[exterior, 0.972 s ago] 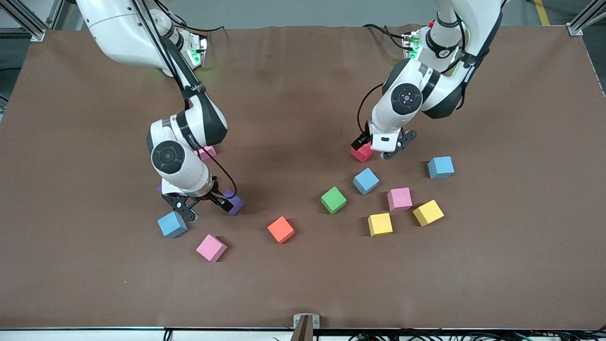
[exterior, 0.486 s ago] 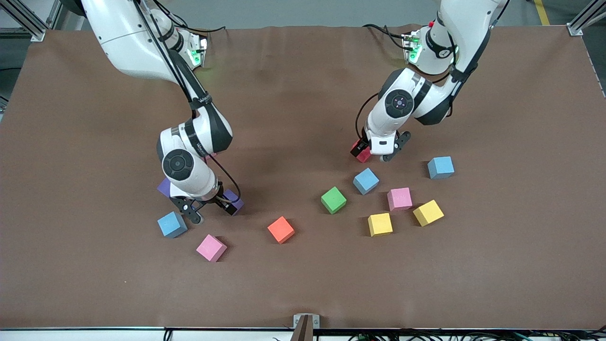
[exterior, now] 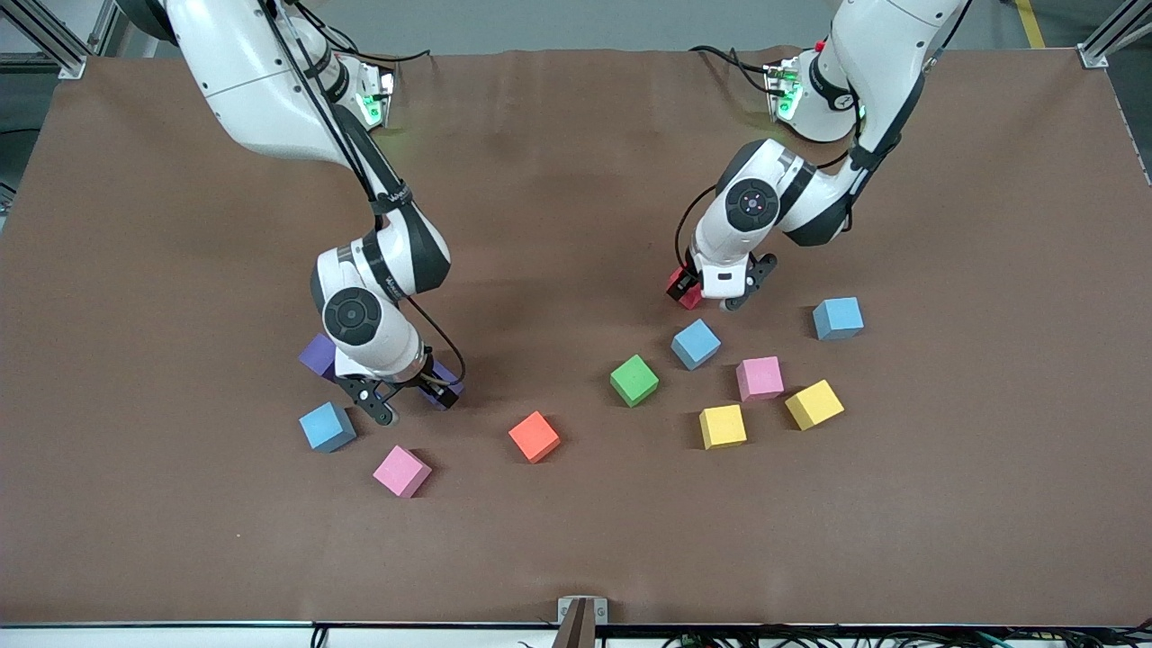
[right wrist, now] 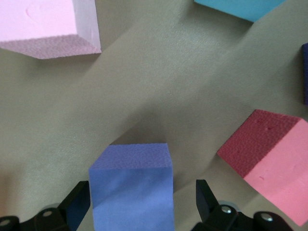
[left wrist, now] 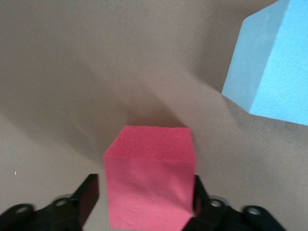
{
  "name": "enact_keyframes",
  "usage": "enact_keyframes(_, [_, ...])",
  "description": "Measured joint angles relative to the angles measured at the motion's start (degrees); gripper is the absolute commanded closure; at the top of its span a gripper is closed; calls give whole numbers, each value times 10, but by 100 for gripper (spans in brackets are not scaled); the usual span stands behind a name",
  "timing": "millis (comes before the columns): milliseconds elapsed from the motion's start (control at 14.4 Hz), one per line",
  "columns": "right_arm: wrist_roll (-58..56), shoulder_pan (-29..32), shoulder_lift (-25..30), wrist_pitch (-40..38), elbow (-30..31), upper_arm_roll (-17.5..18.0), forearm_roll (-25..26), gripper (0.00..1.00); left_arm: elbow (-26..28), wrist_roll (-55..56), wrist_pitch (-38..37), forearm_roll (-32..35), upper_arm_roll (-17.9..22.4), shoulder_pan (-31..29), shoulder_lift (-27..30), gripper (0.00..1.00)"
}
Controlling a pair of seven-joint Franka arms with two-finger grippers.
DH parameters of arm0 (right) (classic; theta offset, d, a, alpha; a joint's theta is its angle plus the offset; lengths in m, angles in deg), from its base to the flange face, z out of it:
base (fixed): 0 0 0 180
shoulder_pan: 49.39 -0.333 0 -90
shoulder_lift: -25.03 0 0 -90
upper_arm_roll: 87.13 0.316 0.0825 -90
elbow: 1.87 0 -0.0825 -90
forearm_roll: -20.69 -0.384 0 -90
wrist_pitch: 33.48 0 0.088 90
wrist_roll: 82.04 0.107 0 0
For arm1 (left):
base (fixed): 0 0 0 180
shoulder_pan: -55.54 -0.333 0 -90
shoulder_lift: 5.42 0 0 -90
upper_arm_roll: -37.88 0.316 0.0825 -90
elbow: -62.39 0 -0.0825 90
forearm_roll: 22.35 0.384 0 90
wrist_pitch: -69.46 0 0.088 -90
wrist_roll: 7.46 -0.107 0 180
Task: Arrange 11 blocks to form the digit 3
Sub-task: 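Grasp the red cube with the left gripper while the right grasps purple, then carry the red cube with the left gripper toward the space between arms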
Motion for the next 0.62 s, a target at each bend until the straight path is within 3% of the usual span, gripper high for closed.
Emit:
enact_keyframes(69, [0, -1, -3, 4, 0, 0, 0, 7, -1, 1, 0, 9, 0, 0, 0, 67])
enact_keyframes(139, [0, -2, -5, 5, 0, 0, 0, 24, -2, 1, -1, 20, -1, 0, 1, 67])
enact_keyframes(278, [0, -3, -7, 6, 0, 0, 0, 81, -7, 1, -9, 50, -1, 5, 1, 67])
enact_keyframes(347, [0, -4, -7, 6, 0, 0, 0, 98, -13, 1, -20, 61, -1, 14, 1, 68])
enact_keyframes(625, [2, -7, -7, 4, -7, 0, 0, 100, -44, 1, -46, 71, -3, 96, 1, 70])
